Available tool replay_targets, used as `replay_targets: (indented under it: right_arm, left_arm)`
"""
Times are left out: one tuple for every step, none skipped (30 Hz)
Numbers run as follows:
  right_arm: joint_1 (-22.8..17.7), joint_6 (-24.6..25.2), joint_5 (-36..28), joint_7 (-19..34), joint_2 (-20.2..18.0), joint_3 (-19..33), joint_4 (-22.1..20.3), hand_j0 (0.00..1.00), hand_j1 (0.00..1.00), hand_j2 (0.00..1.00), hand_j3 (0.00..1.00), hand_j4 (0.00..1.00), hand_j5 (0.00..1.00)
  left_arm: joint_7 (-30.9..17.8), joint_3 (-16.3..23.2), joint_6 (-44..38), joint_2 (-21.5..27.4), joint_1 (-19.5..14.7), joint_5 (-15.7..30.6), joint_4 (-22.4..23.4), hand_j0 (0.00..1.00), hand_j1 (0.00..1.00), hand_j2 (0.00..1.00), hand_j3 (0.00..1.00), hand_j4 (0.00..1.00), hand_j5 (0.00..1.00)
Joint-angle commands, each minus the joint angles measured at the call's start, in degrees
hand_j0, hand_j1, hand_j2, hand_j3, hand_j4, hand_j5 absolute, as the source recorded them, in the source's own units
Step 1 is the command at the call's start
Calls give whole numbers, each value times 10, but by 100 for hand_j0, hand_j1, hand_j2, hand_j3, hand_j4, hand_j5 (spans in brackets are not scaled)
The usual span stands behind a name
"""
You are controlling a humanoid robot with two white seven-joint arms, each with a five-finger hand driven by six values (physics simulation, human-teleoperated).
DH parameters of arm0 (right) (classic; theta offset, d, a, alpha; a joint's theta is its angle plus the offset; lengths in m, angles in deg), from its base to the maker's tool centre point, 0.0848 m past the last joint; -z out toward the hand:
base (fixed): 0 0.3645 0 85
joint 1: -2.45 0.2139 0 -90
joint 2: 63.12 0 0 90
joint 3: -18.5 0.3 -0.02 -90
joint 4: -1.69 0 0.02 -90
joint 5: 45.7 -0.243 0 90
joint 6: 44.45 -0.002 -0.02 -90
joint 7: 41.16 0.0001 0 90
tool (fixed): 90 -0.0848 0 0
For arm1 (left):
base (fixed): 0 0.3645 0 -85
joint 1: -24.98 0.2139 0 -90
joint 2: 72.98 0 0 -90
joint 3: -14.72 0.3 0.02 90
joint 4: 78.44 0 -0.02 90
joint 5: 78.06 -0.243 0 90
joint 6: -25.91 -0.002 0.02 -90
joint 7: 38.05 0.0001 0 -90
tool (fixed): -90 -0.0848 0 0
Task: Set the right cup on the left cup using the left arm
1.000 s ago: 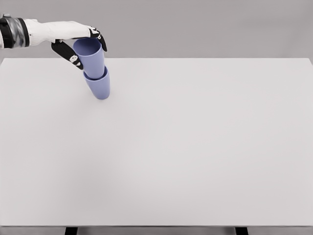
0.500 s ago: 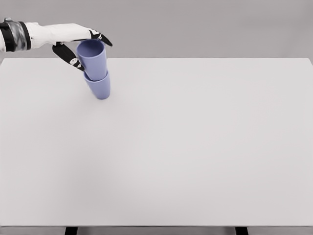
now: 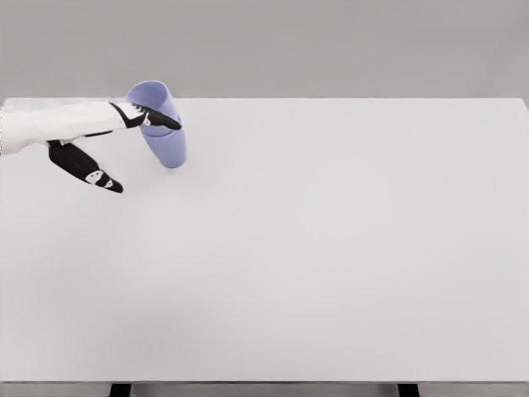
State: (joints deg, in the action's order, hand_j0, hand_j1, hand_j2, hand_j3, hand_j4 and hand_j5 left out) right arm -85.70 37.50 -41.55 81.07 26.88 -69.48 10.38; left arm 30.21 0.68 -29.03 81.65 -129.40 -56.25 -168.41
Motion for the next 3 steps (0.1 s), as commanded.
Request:
replay_targets:
  right_arm:
    - [0, 0, 1, 0, 0, 0, 0, 100, 100, 100, 100, 100, 100]
    - [0, 0, 1, 0, 0, 0, 0, 100, 100, 100, 100, 100, 100]
    - [0, 0, 1, 0, 0, 0, 0, 100, 100, 100, 100, 100, 100]
  left_arm:
    - [-2, -94, -1, 69, 30, 24, -111, 100, 100, 100, 100, 100, 100]
    - [-4, -123, -1, 72, 63, 24, -112, 100, 100, 100, 100, 100, 100]
    - [-4, -125, -1, 76, 66, 23, -112, 100, 100, 100, 100, 100, 100]
